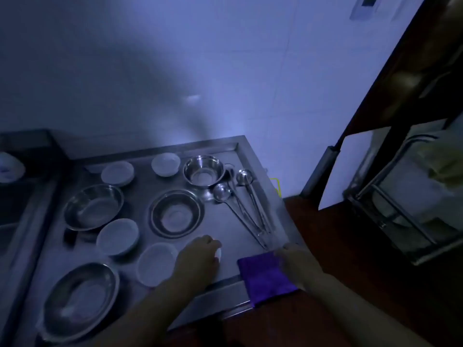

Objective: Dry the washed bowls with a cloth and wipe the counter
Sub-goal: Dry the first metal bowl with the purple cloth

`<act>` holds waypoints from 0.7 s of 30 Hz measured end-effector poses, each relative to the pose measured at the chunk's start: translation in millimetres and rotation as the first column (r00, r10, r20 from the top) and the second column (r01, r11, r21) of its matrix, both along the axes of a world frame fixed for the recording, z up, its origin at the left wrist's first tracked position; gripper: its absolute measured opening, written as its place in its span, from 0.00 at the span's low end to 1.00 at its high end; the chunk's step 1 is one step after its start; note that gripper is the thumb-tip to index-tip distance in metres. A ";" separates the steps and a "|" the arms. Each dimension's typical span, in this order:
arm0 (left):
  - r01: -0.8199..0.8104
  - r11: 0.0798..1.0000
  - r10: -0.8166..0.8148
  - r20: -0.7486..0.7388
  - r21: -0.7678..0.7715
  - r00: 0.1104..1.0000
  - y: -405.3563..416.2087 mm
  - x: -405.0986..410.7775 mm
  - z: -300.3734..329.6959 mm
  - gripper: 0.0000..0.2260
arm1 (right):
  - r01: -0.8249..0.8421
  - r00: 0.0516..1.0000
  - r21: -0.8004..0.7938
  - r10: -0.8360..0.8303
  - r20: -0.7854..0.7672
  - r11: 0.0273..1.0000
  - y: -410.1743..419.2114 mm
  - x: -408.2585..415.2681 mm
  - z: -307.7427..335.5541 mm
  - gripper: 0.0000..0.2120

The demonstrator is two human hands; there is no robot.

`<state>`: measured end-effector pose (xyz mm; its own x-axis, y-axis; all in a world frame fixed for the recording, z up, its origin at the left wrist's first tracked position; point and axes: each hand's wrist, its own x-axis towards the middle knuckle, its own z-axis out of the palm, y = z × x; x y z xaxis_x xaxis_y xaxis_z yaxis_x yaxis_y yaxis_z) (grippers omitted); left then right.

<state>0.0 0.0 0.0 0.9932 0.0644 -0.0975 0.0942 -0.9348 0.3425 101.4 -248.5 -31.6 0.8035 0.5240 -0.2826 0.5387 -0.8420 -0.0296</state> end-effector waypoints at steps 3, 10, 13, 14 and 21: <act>0.068 0.996 -0.073 -0.095 -0.053 0.993 -33.0 22.5 -29.1 0.17 | -0.036 0.997 -0.012 0.035 -0.068 0.999 -6.8 21.8 -26.2 0.17; 0.129 0.991 -0.118 -0.263 0.025 0.958 -73.9 50.6 -68.5 0.14 | -0.144 0.980 -0.131 0.123 -0.155 0.981 -21.4 45.6 -63.9 0.25; 0.102 0.995 -0.100 -0.273 -0.007 0.957 -74.7 56.8 -69.0 0.15 | -0.136 0.983 -0.152 0.115 -0.140 0.979 -21.7 49.4 -60.6 0.22; 0.091 0.996 -0.091 -0.278 -0.014 0.956 -73.5 57.6 -67.8 0.15 | -0.132 0.984 -0.167 0.108 -0.144 0.977 -21.5 50.8 -58.2 0.21; -0.041 0.997 0.029 -0.188 -0.064 0.982 -46.0 49.3 -52.4 0.17 | 0.152 0.839 0.135 -0.055 -0.542 0.979 -6.7 54.0 -28.4 0.09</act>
